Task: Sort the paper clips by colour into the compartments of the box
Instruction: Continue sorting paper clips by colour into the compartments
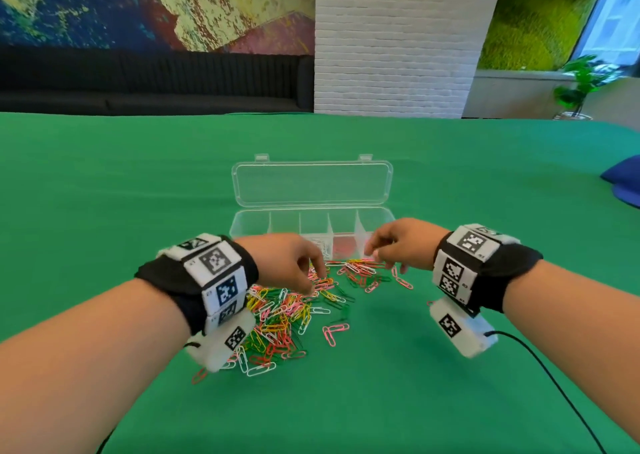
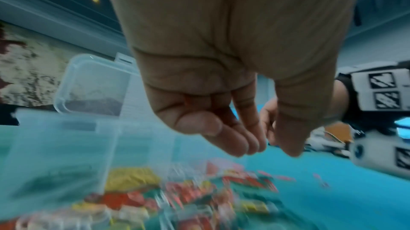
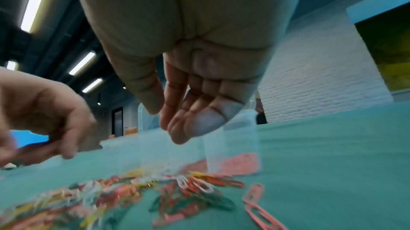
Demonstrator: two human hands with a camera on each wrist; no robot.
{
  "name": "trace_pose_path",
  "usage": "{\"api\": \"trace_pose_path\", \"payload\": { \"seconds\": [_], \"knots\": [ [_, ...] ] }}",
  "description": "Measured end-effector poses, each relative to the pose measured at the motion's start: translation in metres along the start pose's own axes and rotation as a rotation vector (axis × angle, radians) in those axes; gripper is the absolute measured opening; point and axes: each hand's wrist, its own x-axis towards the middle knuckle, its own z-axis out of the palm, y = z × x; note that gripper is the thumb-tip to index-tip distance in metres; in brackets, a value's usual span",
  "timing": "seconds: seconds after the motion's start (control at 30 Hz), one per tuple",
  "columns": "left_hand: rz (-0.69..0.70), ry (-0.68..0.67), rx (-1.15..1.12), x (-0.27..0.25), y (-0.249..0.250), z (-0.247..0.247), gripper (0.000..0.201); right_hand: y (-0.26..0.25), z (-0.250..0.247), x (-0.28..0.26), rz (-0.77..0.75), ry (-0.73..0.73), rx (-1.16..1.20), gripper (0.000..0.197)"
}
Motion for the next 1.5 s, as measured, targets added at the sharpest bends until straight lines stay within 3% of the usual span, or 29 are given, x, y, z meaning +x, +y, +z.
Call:
{"api": "trace_pose_path", "payload": {
  "seconds": [0.1,0.23,0.4,0.83,1.1,1.27,1.5],
  "knots": [
    [0.032,-0.116,0.095,0.0,0.01,0.024,0.038,0.021,0.003,-0.011,0.095,-0.002,-0.243,0.02],
    [0.07,-0.167,0.14,0.002,0.02,0.041,0.049,0.039,0.009,-0.018,0.221,-0.023,-0.46,0.04],
    [0.07,-0.128,0.118,0.006,0.024,0.051,0.045,0.046,0.017,-0.008,0.155,-0.036,-0.549,0.063],
    [0.052,-0.036,0.086,0.012,0.026,0.053,0.024,0.049,0.013,-0.001,0.159,0.029,-0.556,0.028],
    [0.037,-0.005,0.099,0.014,0.026,0.054,0.011,0.05,0.01,-0.004,0.142,0.052,-0.528,0.025],
    [0.025,-0.016,0.113,0.013,0.026,0.054,0.012,0.047,0.012,-0.003,0.068,0.015,-0.536,0.03],
    [0.031,0.02,0.192,0.012,0.028,0.056,0.011,0.041,0.016,-0.005,0.006,0.003,-0.629,0.021]
  ]
}}
